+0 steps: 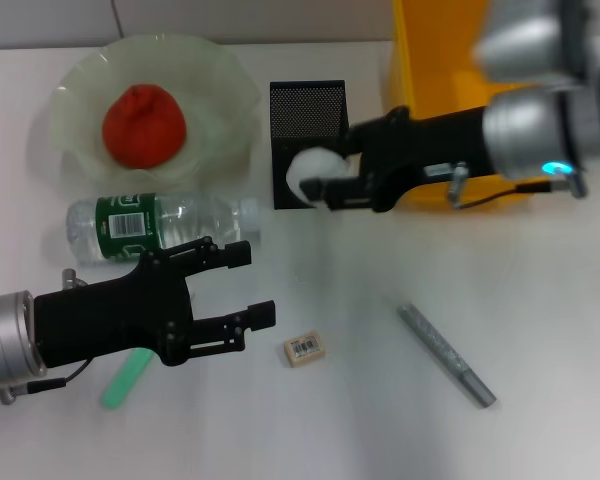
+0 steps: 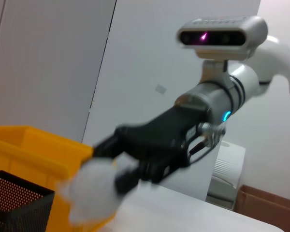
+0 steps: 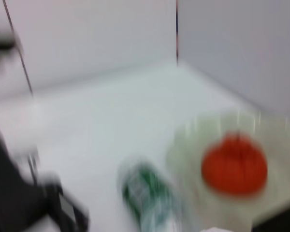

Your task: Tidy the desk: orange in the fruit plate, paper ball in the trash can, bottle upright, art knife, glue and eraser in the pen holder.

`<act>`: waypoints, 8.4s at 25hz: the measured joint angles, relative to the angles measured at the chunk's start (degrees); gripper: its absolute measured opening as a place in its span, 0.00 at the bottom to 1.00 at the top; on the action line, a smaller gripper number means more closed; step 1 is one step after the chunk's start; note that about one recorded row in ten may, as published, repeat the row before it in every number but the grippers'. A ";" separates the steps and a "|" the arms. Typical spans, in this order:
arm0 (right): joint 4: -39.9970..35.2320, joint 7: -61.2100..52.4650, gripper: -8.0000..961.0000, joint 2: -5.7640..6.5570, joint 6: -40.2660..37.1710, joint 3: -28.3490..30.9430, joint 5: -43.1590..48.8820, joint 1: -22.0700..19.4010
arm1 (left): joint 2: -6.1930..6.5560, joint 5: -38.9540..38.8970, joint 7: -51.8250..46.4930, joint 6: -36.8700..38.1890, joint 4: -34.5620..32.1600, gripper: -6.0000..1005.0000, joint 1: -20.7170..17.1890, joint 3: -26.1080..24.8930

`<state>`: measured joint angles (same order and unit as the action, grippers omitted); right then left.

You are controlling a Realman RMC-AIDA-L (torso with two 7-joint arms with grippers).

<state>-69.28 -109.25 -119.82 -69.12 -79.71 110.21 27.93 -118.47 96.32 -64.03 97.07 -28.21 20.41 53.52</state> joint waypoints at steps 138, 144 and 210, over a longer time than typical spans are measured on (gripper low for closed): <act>55.23 54.52 0.71 0.11 -11.96 10.37 -33.20 -3.36 | -0.67 51.67 -51.99 -22.34 -31.15 0.72 23.64 27.35; 55.09 54.57 0.71 0.11 -12.06 10.37 -33.22 -3.25 | -0.71 52.39 -52.07 -25.90 -27.41 0.71 24.54 28.78; 55.31 54.59 0.71 -0.08 -11.48 9.84 -34.81 -2.06 | -0.09 19.89 -43.94 -24.55 -57.92 0.46 -6.13 16.64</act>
<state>-13.97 -54.66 -119.89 -80.60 -69.88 75.40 25.87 -118.56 116.21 -107.97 72.51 -86.13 14.28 70.16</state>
